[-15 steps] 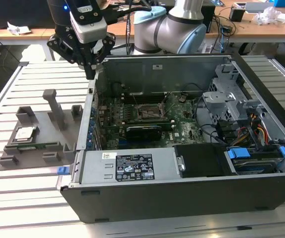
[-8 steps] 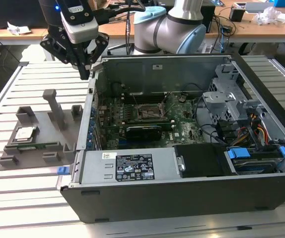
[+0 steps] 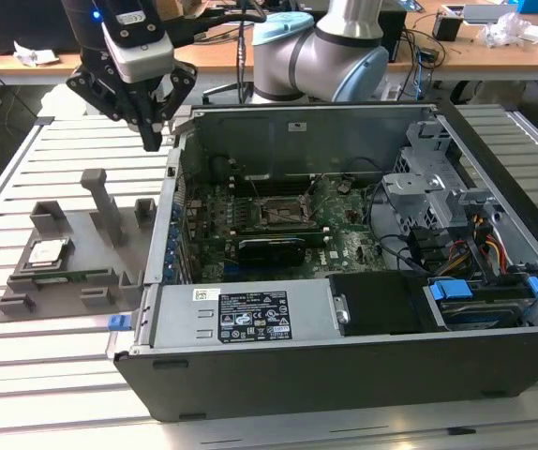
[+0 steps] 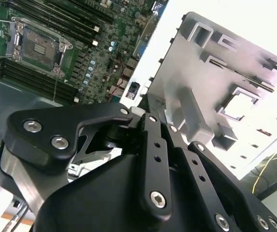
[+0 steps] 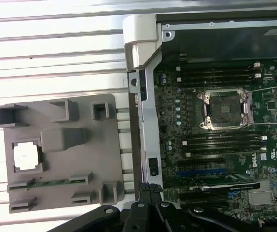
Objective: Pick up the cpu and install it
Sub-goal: 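Reach for the cpu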
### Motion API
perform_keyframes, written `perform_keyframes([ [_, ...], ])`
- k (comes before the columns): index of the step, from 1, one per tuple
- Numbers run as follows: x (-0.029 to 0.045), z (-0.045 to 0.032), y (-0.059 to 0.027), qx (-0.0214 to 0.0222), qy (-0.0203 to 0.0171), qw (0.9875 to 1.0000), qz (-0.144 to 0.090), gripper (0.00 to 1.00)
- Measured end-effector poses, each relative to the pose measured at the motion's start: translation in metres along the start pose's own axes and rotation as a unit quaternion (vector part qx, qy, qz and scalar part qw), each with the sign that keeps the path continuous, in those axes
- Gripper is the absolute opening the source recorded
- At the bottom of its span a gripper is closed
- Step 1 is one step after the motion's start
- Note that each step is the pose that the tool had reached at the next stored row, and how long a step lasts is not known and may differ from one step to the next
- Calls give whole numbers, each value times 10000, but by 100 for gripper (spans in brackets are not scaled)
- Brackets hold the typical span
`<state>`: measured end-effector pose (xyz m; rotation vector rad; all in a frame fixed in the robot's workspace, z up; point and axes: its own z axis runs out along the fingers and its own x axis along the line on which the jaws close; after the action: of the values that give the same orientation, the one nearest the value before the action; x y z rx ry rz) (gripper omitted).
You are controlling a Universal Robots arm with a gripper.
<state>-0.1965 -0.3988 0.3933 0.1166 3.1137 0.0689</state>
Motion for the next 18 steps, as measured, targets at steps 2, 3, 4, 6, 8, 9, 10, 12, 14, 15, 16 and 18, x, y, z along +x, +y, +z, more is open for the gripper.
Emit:
perform_keyframes([
  [2, 17, -1, -1, 0, 0, 10000, 0, 11],
  [3, 24, -1, -2, 0, 0, 10000, 0, 11],
  [4, 32, -1, -2, 0, 0, 10000, 0, 11],
  [6, 52, -2, -4, 0, 0, 10000, 0, 11],
  [8, 68, -2, -5, 0, 0, 10000, 0, 11],
  [9, 79, -2, -6, 0, 0, 10000, 0, 11],
  [10, 98, -3, -7, 0, 0, 10000, 0, 11],
  [12, 126, -3, -10, 0, 0, 10000, 0, 11],
  [14, 157, -4, -12, 0, 0, 10000, 0, 11],
  [15, 164, -4, -12, 0, 0, 10000, 0, 11],
  [16, 174, -5, -13, 0, 0, 10000, 0, 11],
  [18, 189, -5, -14, 0, 0, 10000, 0, 11],
])
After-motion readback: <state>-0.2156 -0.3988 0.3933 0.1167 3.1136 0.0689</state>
